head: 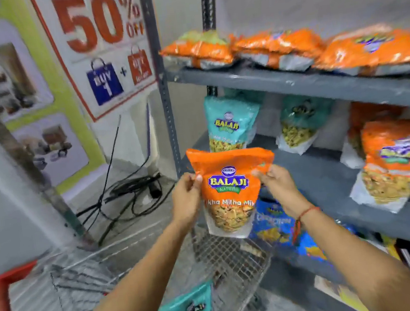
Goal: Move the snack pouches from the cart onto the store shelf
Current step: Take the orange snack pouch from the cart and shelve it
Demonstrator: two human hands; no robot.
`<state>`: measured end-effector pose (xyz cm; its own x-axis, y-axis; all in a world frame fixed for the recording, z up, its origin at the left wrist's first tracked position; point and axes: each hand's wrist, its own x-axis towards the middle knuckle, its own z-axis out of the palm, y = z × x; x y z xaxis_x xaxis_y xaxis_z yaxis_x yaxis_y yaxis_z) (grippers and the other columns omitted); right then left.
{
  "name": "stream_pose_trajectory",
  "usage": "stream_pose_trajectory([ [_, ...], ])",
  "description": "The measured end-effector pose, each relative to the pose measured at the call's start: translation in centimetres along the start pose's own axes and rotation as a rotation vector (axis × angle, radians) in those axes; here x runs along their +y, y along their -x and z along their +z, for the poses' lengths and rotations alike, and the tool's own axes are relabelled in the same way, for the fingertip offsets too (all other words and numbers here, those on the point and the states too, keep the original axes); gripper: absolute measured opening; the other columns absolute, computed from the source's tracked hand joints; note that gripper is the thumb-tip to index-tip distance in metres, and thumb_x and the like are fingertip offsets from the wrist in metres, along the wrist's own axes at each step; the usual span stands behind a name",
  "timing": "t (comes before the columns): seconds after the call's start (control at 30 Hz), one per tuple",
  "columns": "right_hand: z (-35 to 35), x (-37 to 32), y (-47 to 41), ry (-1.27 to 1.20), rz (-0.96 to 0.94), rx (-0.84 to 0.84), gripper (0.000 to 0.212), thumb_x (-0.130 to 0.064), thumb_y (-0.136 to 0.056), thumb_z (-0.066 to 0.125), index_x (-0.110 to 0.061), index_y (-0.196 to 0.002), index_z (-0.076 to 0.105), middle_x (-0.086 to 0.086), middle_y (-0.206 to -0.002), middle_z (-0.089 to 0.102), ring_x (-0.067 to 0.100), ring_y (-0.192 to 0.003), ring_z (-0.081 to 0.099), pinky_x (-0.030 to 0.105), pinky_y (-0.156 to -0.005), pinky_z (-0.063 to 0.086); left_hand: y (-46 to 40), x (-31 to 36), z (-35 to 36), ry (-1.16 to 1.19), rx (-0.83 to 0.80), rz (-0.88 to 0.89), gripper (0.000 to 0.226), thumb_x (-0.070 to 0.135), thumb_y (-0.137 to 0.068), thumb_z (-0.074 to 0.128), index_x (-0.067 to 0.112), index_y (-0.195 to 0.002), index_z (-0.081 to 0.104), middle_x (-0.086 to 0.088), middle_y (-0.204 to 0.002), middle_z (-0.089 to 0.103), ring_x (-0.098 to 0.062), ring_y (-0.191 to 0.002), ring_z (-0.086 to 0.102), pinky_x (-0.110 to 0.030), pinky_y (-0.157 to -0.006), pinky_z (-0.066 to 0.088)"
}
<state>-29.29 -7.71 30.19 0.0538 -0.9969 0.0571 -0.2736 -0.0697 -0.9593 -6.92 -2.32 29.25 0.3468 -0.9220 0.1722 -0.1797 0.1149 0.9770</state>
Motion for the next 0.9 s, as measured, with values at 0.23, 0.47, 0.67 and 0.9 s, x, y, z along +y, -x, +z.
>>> stream_pose_trajectory([
  [0.23, -8.4, -13.9, 2.5, -0.093, -0.266, 0.124, 0.022, -0.033, -0.089, 0.061, -0.016, -0.101, 0.068, 0.001, -0.1, 0.075, 0.015, -0.09, 0.072, 0.033, -0.08, 0.057, -2.7, 15.0, 2.8, 0.131, -0.058, 0.126, 0.024, 0.025, -0.086, 0.061, 0.02, -0.063, 0.058, -0.009, -0.066, 0.067, -0.017, -0.058, 0.062, -0.032, -0.056, 0.052],
  [0.47, -14.3, -21.0, 3.2, -0.156, -0.318, 0.256, 0.024, -0.029, -0.092, 0.057, -0.008, -0.102, 0.064, 0.0, -0.088, 0.074, 0.011, -0.08, 0.07, 0.03, -0.08, 0.054, -3.4, 24.7, 6.0, 0.214, -0.099, 0.158, 0.022, 0.026, -0.085, 0.063, 0.02, -0.064, 0.061, -0.013, -0.081, 0.075, -0.026, -0.072, 0.072, -0.034, -0.066, 0.06],
  [0.67, -15.7, -22.1, 4.5, -0.155, -0.311, 0.288, 0.025, -0.029, -0.093, 0.055, -0.008, -0.102, 0.063, 0.005, -0.096, 0.073, 0.014, -0.086, 0.07, 0.027, -0.073, 0.052, -3.0, 26.2, 7.4, 0.234, -0.15, 0.174, 0.025, 0.026, -0.089, 0.059, 0.018, -0.066, 0.058, -0.013, -0.084, 0.074, -0.026, -0.075, 0.071, -0.031, -0.061, 0.057],
  [0.9, -17.9, -19.8, 6.5, -0.175, -0.337, 0.355, 0.012, -0.026, -0.091, 0.059, -0.023, -0.08, 0.063, 0.003, -0.089, 0.075, 0.015, -0.081, 0.072, 0.026, -0.074, 0.058, -2.5, 24.8, 10.8, 0.279, -0.269, 0.202, 0.024, 0.025, -0.09, 0.059, 0.019, -0.067, 0.06, -0.005, -0.076, 0.074, -0.018, -0.069, 0.07, -0.029, -0.061, 0.057],
])
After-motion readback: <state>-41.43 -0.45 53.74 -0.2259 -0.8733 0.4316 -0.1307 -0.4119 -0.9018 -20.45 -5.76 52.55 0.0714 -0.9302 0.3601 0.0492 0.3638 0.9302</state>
